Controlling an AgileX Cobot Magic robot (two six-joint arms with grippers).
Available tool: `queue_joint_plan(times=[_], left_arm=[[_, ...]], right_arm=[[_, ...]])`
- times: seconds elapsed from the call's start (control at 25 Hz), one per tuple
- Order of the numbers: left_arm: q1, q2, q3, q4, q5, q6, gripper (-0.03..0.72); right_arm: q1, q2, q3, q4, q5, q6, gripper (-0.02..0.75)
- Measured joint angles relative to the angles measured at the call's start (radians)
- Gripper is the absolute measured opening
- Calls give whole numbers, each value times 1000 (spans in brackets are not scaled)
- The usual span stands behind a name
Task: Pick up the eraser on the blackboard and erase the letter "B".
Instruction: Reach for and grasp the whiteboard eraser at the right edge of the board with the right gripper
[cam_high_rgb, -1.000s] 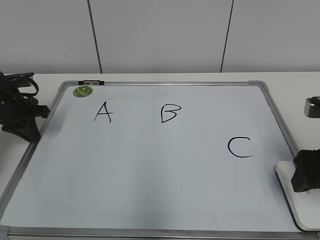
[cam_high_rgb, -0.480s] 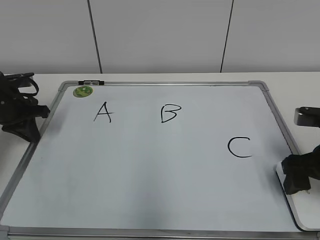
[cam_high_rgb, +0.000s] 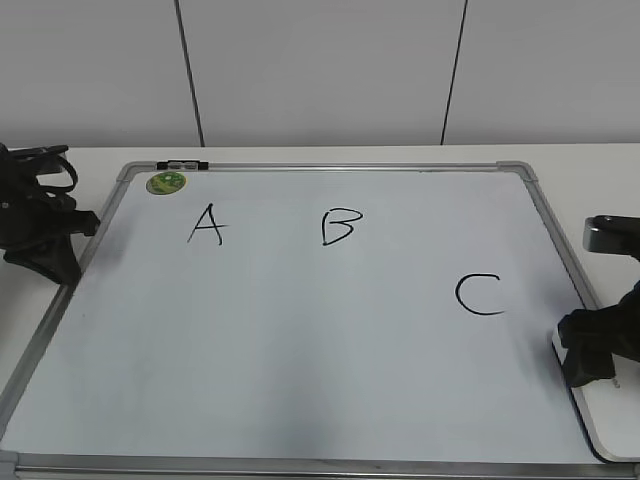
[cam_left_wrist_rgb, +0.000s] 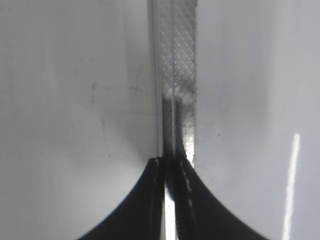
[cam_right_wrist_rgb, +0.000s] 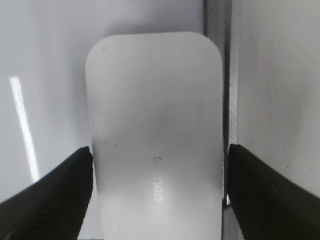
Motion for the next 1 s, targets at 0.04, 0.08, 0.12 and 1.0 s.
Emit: queue_joint_plan(times=[0.04,0.08,0.12,1.0], left_arm=[[0,0,0,0,0,0,11],[0,0,0,0,0,0,11],[0,0,0,0,0,0,11],[0,0,0,0,0,0,11]], right_arm=[[0,0,0,-2,-2,0,636],[0,0,0,-2,-2,0,636],[0,2,0,-2,-2,0,634],[0,15,-2,-10,0,0,548]])
